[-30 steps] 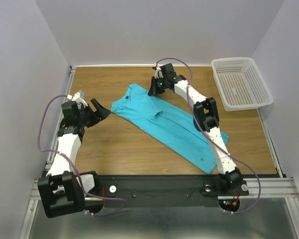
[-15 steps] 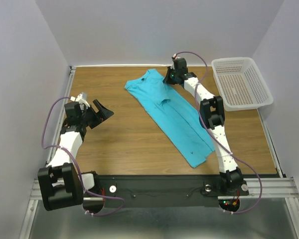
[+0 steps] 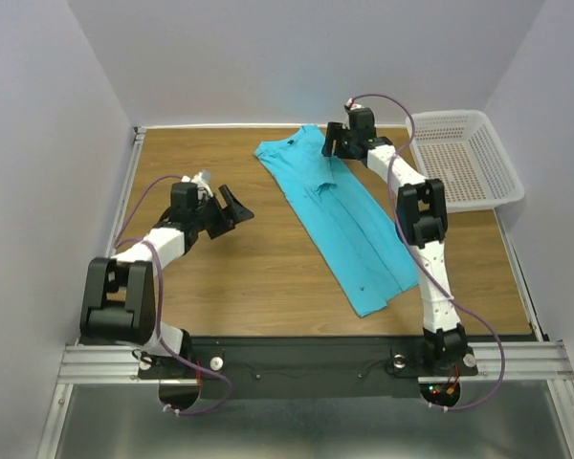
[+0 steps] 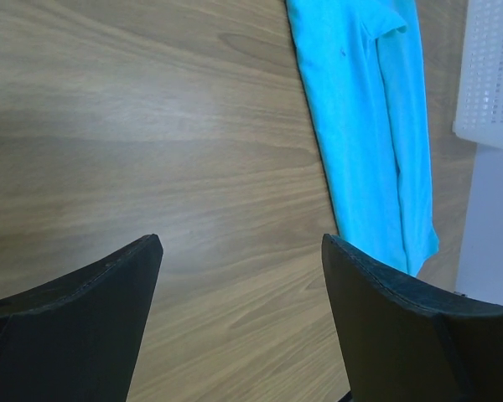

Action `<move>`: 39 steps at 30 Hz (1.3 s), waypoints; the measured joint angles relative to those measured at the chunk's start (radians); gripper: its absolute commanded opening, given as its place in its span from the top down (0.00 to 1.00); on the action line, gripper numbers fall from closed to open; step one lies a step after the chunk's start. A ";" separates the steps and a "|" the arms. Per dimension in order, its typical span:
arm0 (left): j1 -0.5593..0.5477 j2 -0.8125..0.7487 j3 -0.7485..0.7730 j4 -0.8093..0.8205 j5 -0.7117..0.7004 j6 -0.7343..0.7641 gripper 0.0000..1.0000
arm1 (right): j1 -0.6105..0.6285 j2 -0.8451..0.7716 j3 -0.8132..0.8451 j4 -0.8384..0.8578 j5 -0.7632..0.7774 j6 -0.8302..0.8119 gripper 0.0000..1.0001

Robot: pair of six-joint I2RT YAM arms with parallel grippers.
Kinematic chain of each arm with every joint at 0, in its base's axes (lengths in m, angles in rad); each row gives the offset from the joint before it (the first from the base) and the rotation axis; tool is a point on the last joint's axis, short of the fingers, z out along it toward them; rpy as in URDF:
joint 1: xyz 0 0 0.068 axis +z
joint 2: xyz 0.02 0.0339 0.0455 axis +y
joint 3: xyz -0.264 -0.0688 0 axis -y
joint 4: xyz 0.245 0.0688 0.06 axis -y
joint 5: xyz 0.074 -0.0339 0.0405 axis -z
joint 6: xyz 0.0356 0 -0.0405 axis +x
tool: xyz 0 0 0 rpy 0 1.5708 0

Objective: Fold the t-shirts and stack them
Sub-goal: Fold the tshirt

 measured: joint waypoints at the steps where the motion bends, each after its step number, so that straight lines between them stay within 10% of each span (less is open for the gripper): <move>1: -0.013 0.022 0.013 0.010 -0.007 -0.006 0.14 | 0.000 -0.026 -0.032 -0.002 -0.002 -0.016 0.22; 15: -0.105 0.588 0.473 0.153 -0.103 -0.167 0.25 | 0.003 -0.998 -0.889 0.022 -0.338 -0.510 0.16; 26: -0.166 0.770 0.721 0.116 -0.125 -0.260 0.41 | -0.082 -1.132 -1.145 -0.016 -0.374 -0.552 0.16; 31: -0.177 0.803 0.764 0.084 -0.153 -0.286 0.65 | -0.140 -1.174 -1.150 -0.016 -0.381 -0.544 0.16; 34: -0.180 0.814 0.781 0.053 -0.168 -0.278 0.96 | -0.161 -1.199 -1.151 -0.015 -0.391 -0.537 0.16; 39: -0.180 0.830 0.814 0.017 -0.176 -0.254 1.00 | -0.187 -1.212 -1.151 -0.014 -0.409 -0.526 0.16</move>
